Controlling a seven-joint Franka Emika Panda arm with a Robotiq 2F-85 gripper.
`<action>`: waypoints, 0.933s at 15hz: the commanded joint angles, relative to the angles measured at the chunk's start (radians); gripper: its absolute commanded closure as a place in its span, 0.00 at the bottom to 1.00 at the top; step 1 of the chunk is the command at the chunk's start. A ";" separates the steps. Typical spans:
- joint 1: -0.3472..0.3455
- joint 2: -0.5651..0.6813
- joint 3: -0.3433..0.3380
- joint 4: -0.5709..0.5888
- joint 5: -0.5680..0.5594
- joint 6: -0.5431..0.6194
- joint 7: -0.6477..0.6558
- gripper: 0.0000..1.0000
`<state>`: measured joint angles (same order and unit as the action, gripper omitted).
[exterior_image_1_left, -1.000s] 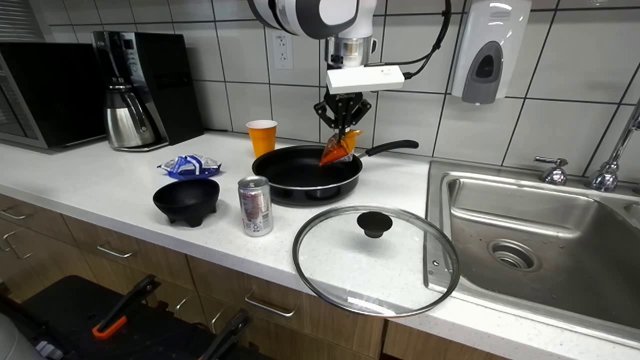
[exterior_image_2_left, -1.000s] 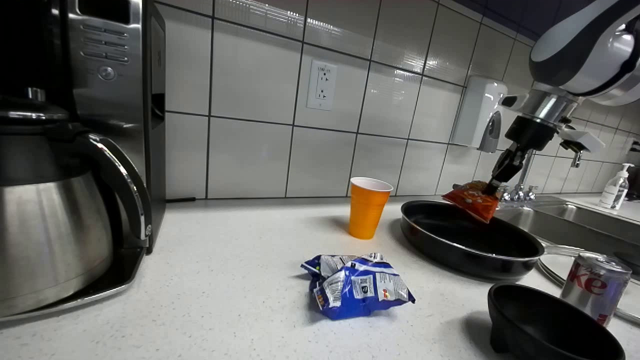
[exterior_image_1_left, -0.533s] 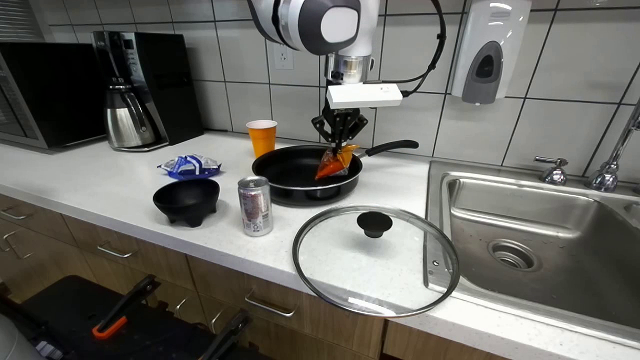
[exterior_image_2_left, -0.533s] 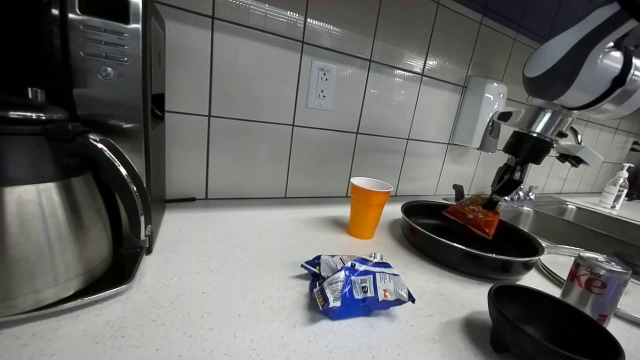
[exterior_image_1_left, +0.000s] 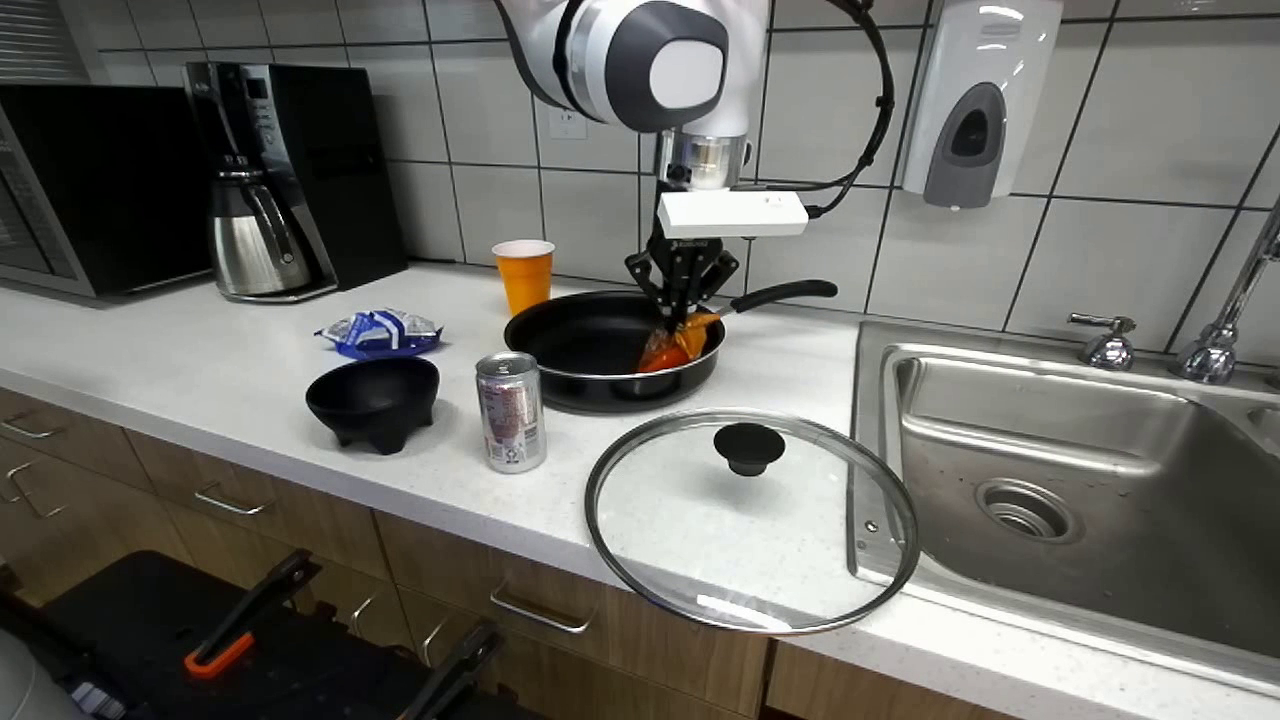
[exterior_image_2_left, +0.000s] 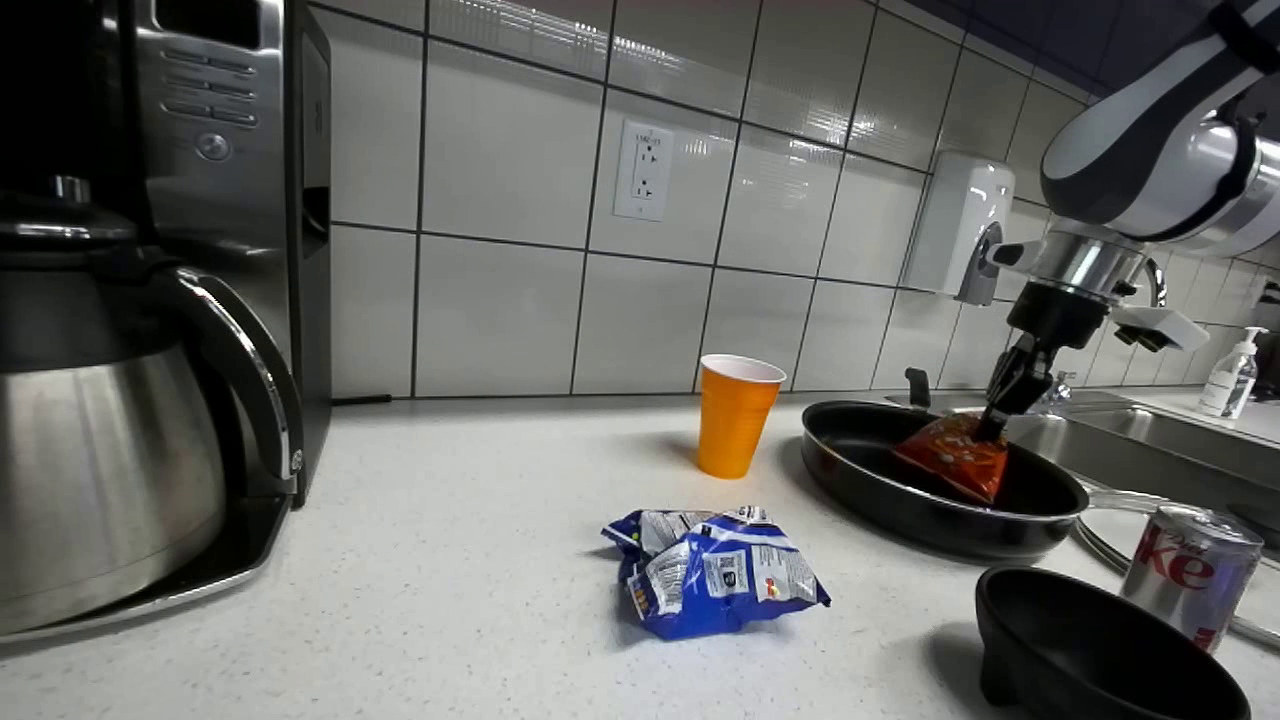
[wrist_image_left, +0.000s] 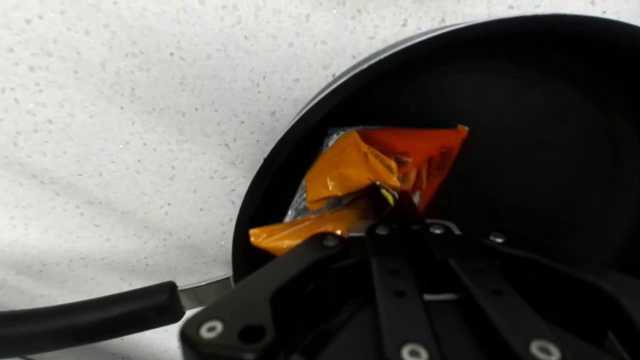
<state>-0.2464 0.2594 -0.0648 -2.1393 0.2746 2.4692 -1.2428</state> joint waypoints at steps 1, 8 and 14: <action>-0.011 -0.009 -0.004 0.015 -0.024 -0.034 -0.002 0.60; -0.009 -0.060 -0.020 -0.005 -0.043 -0.032 0.001 0.08; 0.008 -0.122 -0.035 -0.019 -0.074 -0.137 0.049 0.00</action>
<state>-0.2476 0.2011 -0.0901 -2.1354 0.2343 2.4059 -1.2391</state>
